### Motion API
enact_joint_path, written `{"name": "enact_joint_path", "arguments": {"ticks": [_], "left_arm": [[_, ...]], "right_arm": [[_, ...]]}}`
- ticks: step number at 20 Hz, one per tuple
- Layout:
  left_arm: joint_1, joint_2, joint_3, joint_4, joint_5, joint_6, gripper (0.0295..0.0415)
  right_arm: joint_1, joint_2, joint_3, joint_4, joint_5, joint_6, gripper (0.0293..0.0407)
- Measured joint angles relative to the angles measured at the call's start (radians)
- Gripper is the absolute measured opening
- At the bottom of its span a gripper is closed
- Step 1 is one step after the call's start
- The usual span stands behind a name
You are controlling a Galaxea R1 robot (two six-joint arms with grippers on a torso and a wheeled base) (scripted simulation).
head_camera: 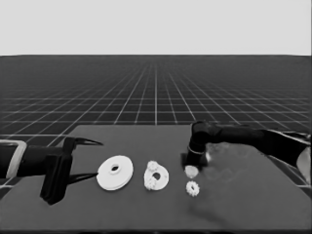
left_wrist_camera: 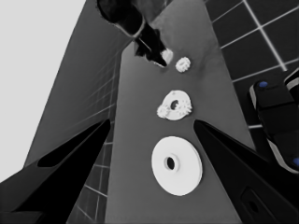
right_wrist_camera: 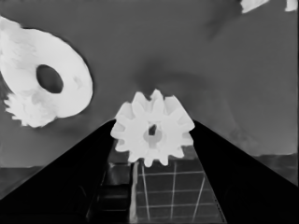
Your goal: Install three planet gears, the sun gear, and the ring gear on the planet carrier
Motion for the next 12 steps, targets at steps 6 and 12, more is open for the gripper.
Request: {"name": "enact_joint_path", "arguments": {"ticks": [6,12], "left_arm": [[0.000,0.000,0.000,0.000,0.000,0.000,0.0385],[0.000,0.000,0.000,0.000,0.000,0.000,0.0385]], "right_arm": [[0.004,0.320,-0.290,0.013,0.004,-0.018,0.0312],[-0.137,0.353,-0.392,-0.119,0.050,-0.075,0.0312]]}}
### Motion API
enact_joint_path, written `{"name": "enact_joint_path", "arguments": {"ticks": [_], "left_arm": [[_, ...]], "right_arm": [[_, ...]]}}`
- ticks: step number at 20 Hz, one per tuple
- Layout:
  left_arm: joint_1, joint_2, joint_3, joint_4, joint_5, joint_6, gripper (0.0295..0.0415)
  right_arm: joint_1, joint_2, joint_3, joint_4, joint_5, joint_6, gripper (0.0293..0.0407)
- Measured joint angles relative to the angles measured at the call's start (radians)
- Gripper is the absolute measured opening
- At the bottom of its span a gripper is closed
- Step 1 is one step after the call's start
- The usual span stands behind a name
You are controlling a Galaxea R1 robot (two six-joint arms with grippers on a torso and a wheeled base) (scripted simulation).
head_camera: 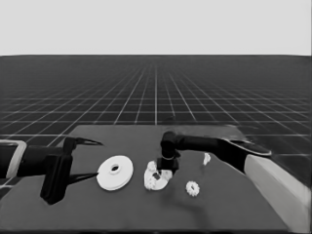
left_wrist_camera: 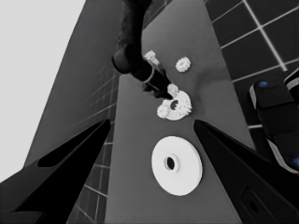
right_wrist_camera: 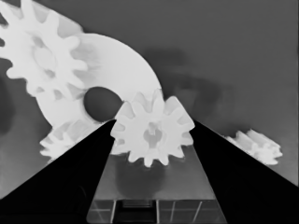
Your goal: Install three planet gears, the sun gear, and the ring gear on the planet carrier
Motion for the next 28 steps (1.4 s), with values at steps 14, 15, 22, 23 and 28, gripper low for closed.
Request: {"name": "enact_joint_path", "arguments": {"ticks": [14,15,22,23,28], "left_arm": [[0.000,0.000,0.000,0.000,0.000,0.000,0.0385],[0.000,0.000,0.000,0.000,0.000,0.000,0.0385],[0.000,0.000,0.000,0.000,0.000,0.000,0.0385],[0.000,0.000,0.000,0.000,0.000,0.000,0.0385],[0.000,0.000,0.000,0.000,0.000,0.000,0.0385]], "right_arm": [[-0.016,0.005,-0.017,-0.016,0.009,-0.010,0.0385],[-0.016,0.005,-0.017,-0.016,0.009,-0.010,0.0385],[0.134,-0.022,0.082,0.125,-0.043,0.051,0.0385],[0.137,-0.022,0.083,0.128,-0.044,0.051,0.0385],[0.137,-0.289,0.425,0.126,-0.056,0.119,0.0385]]}}
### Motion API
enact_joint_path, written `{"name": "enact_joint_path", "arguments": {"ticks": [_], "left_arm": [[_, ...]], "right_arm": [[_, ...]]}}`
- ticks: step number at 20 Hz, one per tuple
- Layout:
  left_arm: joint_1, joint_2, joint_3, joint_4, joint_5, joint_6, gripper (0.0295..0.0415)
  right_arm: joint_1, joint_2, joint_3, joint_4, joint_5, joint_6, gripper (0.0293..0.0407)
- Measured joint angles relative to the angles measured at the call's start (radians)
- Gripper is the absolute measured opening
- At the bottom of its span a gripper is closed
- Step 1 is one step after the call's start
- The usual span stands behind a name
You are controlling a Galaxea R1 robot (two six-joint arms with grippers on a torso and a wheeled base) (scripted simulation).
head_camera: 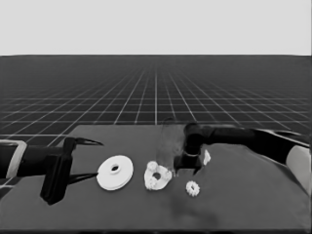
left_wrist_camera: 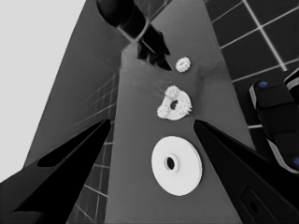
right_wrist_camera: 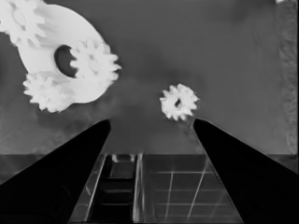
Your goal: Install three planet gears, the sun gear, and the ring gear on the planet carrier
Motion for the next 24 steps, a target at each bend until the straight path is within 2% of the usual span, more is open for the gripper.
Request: {"name": "enact_joint_path", "arguments": {"ticks": [3,8,9,11,13,18,20,21,24], "left_arm": [[0.000,0.000,0.000,0.000,0.000,0.000,0.0385],[0.000,0.000,0.000,0.000,0.000,0.000,0.0385],[0.000,0.000,0.000,0.000,0.000,0.000,0.0385],[0.000,0.000,0.000,0.000,0.000,0.000,0.0385],[0.000,0.000,0.000,0.000,0.000,0.000,0.0385],[0.000,0.000,0.000,0.000,0.000,0.000,0.0385],[0.000,0.000,0.000,0.000,0.000,0.000,0.0385],[0.000,0.000,0.000,0.000,0.000,0.000,0.0385],[0.000,0.000,0.000,0.000,0.000,0.000,0.0385]], "right_arm": [[0.000,-0.120,0.094,0.000,0.003,-0.020,0.0385],[0.001,-0.147,0.113,0.001,0.005,-0.028,0.0385],[-0.090,-0.138,0.081,-0.096,0.025,-0.049,0.0385],[-0.187,-0.122,0.026,-0.181,0.054,-0.080,0.0385],[-0.215,-0.115,0.001,-0.207,0.067,-0.093,0.0385],[-0.228,-0.111,-0.012,-0.219,0.075,-0.099,0.0385],[-0.228,-0.111,-0.012,-0.220,0.075,-0.100,0.0314],[-0.228,-0.111,-0.012,-0.220,0.075,-0.100,0.0310],[-0.228,-0.111,-0.013,-0.220,0.075,-0.100,0.0310]]}}
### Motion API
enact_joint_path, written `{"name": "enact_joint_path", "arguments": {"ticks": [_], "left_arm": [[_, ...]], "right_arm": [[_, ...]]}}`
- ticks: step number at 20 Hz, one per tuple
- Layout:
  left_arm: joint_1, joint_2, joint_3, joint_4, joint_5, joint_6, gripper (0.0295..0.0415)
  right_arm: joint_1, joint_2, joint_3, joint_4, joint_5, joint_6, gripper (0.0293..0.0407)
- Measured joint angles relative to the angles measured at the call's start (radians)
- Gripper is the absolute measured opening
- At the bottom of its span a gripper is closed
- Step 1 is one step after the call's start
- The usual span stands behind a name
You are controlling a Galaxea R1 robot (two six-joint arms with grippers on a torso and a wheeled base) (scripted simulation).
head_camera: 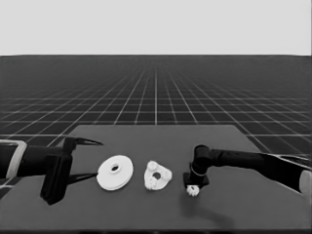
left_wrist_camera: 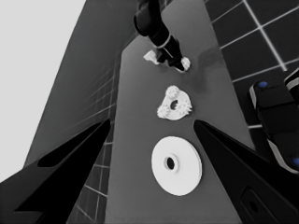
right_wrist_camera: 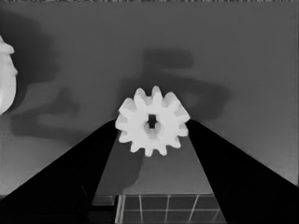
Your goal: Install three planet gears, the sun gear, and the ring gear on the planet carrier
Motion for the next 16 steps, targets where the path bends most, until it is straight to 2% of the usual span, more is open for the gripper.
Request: {"name": "enact_joint_path", "arguments": {"ticks": [4,6,8,14,16], "left_arm": [[0.000,0.000,0.000,0.000,0.000,0.000,0.0385],[0.000,0.000,0.000,0.000,0.000,0.000,0.0385],[0.000,0.000,0.000,0.000,0.000,0.000,0.0385],[0.000,0.000,0.000,0.000,0.000,0.000,0.0385],[0.000,0.000,0.000,0.000,0.000,0.000,0.0385]], "right_arm": [[0.000,0.000,0.000,0.000,0.000,0.000,0.0310],[0.138,-0.032,0.104,0.134,-0.056,0.057,0.0310],[0.199,-0.037,0.123,0.190,-0.066,0.068,0.0310],[0.228,-0.038,0.127,0.219,-0.070,0.071,0.0310],[0.249,0.307,-0.178,0.239,-0.084,0.131,0.0310]]}}
